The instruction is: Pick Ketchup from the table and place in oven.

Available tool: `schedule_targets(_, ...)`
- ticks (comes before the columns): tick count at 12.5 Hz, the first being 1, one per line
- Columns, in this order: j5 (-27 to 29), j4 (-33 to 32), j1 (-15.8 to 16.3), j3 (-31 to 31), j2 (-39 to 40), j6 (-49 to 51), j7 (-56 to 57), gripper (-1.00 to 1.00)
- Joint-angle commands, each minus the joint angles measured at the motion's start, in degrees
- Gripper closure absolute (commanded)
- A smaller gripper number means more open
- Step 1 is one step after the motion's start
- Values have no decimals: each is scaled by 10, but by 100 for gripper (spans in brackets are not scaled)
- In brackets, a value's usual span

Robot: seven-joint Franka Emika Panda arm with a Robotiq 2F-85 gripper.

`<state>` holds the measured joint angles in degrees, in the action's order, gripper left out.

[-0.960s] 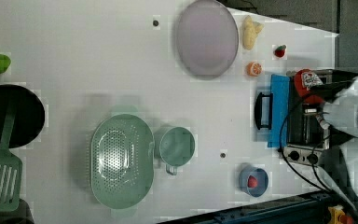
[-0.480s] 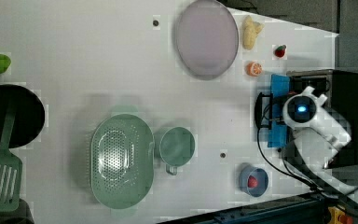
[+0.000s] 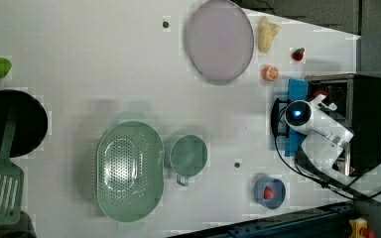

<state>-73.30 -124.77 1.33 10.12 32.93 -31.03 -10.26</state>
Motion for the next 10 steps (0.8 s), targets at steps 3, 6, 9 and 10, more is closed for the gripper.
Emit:
schedule_targets(3,-25,54,0,28,21,-4,-51,-21)
schedule_targets(6,-25,60,-1,35,28,-6,-52,-26)
schedule_targets(9,-25,60,0,34,35,-25,-52,-89)
schedule_targets(10,-25,61,1,33,35,-25,-53,-100)
